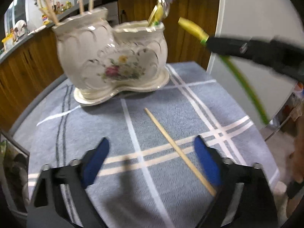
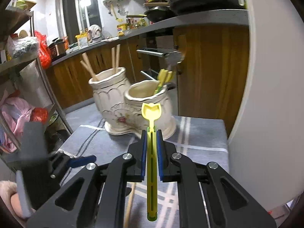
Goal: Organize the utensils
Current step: 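Grasp the last wooden chopstick on the cloth with the left tool, then carry the chopstick over the vase with left while right carries yellow spoon to pot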
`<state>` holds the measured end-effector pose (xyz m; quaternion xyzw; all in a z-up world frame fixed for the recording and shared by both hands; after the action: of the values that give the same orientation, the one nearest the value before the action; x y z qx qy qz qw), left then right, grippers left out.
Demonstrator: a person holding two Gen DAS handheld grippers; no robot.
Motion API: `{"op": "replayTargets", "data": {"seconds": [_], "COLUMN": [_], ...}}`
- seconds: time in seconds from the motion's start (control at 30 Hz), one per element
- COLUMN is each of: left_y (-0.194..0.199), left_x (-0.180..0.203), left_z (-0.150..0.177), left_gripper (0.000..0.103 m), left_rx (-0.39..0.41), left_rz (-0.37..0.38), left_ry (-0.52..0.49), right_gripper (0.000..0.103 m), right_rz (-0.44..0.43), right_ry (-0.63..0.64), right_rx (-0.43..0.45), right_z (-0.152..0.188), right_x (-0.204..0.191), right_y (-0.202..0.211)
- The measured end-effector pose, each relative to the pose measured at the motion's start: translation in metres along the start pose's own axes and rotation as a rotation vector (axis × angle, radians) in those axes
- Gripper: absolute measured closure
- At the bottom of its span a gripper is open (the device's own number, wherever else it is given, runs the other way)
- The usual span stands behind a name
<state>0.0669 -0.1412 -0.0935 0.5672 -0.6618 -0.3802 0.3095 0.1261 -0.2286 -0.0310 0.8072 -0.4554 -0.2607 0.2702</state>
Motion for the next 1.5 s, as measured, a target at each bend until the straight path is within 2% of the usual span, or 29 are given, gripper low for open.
{"op": "replayTargets", "data": {"seconds": [0.03, 0.1, 0.27, 0.33, 0.37, 0.53, 0.67, 0.77, 0.9, 0.97, 1.07, 1.2, 1.5], "left_y": [-0.008, -0.016, -0.023, -0.023, -0.022, -0.019, -0.009, -0.004, -0.005, -0.005, -0.005, 0.01, 0.102], "left_x": [0.004, 0.008, 0.016, 0.014, 0.013, 0.006, -0.003, -0.008, -0.01, -0.011, -0.011, -0.015, -0.055], "left_z": [0.0, 0.0, -0.002, -0.002, -0.004, -0.005, 0.005, 0.011, 0.016, 0.017, 0.018, 0.016, -0.017], "left_gripper": [0.037, 0.044, 0.066, 0.085, 0.089, 0.097, 0.097, 0.097, 0.09, 0.09, 0.096, 0.096, 0.096], "left_rx": [-0.031, -0.063, -0.076, -0.083, -0.086, -0.104, -0.129, -0.145, -0.153, -0.144, -0.124, -0.064, 0.262], "left_rz": [0.01, 0.029, 0.0, 0.005, 0.008, 0.03, 0.019, 0.011, 0.005, 0.013, 0.025, 0.059, 0.146], "left_ry": [0.006, 0.018, -0.01, -0.021, -0.027, -0.096, -0.159, -0.169, -0.175, -0.169, -0.181, -0.186, -0.139], "right_gripper": [0.093, 0.093, 0.093, 0.093, 0.093, 0.093, 0.093, 0.093, 0.093, 0.093, 0.093, 0.093, 0.093], "right_rz": [-0.002, -0.003, -0.012, -0.016, -0.018, -0.025, -0.028, -0.028, -0.032, -0.037, -0.055, -0.065, -0.091], "right_ry": [-0.01, -0.022, -0.028, -0.024, -0.021, -0.01, 0.0, 0.007, 0.013, 0.016, 0.012, -0.01, -0.11], "right_rx": [0.003, 0.009, 0.01, 0.009, 0.009, 0.004, 0.003, 0.002, 0.0, 0.002, 0.034, 0.094, 0.293], "right_z": [0.0, -0.001, 0.001, 0.0, 0.001, 0.003, 0.003, 0.003, 0.003, 0.002, 0.0, -0.005, -0.025], "right_x": [0.004, 0.009, 0.013, 0.012, 0.011, 0.006, 0.004, 0.002, -0.003, -0.004, -0.007, -0.007, 0.005], "right_y": [0.001, 0.004, 0.006, 0.006, 0.006, 0.006, 0.005, 0.003, 0.001, 0.0, 0.004, 0.013, 0.035]}}
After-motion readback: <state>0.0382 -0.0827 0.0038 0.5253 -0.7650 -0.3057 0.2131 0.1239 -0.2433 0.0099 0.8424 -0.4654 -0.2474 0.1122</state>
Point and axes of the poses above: each gripper's, at about its wrist camera, not at the fingertips, and y roughly against the way its jaws point, x to its right, z to its underside, the point moved 6 cm from there along -y, roughly the way its jaws point, and after that the axes turned 10 degrees about -x, right-handed, at the moved point
